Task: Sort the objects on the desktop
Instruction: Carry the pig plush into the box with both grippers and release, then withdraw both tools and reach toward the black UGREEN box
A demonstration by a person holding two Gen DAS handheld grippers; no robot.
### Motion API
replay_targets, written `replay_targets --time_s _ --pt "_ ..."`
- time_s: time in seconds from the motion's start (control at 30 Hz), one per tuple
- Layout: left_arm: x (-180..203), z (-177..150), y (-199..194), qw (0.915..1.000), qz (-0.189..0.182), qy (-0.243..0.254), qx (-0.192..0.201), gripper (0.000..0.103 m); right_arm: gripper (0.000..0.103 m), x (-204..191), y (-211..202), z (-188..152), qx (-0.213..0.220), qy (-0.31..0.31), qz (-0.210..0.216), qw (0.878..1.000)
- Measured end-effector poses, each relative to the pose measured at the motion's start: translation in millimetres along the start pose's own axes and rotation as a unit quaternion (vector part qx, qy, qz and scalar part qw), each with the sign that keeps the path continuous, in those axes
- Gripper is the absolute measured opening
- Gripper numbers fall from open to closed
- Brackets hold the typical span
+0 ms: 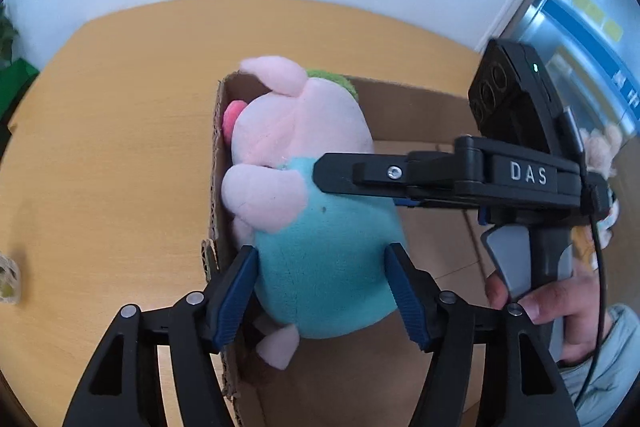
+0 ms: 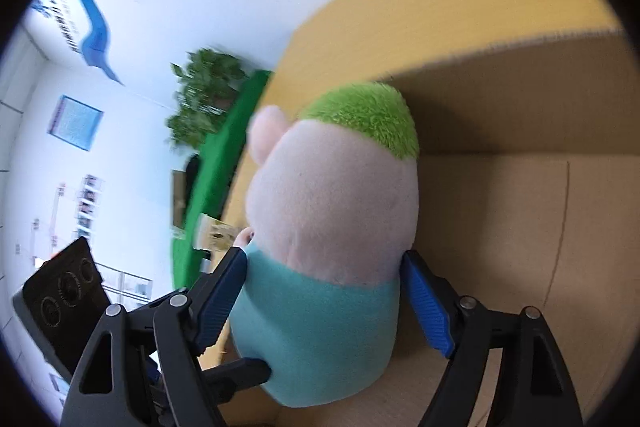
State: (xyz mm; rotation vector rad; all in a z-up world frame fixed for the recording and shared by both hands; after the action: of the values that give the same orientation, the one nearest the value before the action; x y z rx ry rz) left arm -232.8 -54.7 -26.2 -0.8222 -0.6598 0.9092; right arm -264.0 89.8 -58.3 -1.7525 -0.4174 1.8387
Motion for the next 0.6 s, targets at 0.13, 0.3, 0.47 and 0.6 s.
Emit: replay_targets --time_s 0.13,0.3,0.47,0.6 --pt "2 0 -22 0.9995 0.03 -0.001 0.011 0.068 0.082 -3 -29 -9 0.017 -0.017 -0.028 0.999" --pt "21 1 -92 0.9943 0.053 0.016 0.092 0.072 0.084 -36 -105 -57 0.06 -0.119 -0.074 0.988" --pt "75 -2 -175 0.9732 0.099 0.056 0.2 0.09 0.085 -68 -203 -136 0.147 -0.218 -0.147 0.953" --pt "129 -29 -233 0.9515 0.099 0.097 0.275 0.103 0.085 -84 -278 -196 0.204 -0.257 -0.147 0.933"
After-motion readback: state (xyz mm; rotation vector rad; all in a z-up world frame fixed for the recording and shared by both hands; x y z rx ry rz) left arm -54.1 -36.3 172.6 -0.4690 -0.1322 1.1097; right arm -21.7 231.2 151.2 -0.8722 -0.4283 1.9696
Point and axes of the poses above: each gripper's, at about its wrist camera, not at the fingertips, and y roughly the way its jaws point, x to its right, z to its top, the point moved 6 cm from there along y, roughly the way its jaws point, and after that the axes turned 14 degrees about y, right-handed, at the moved point
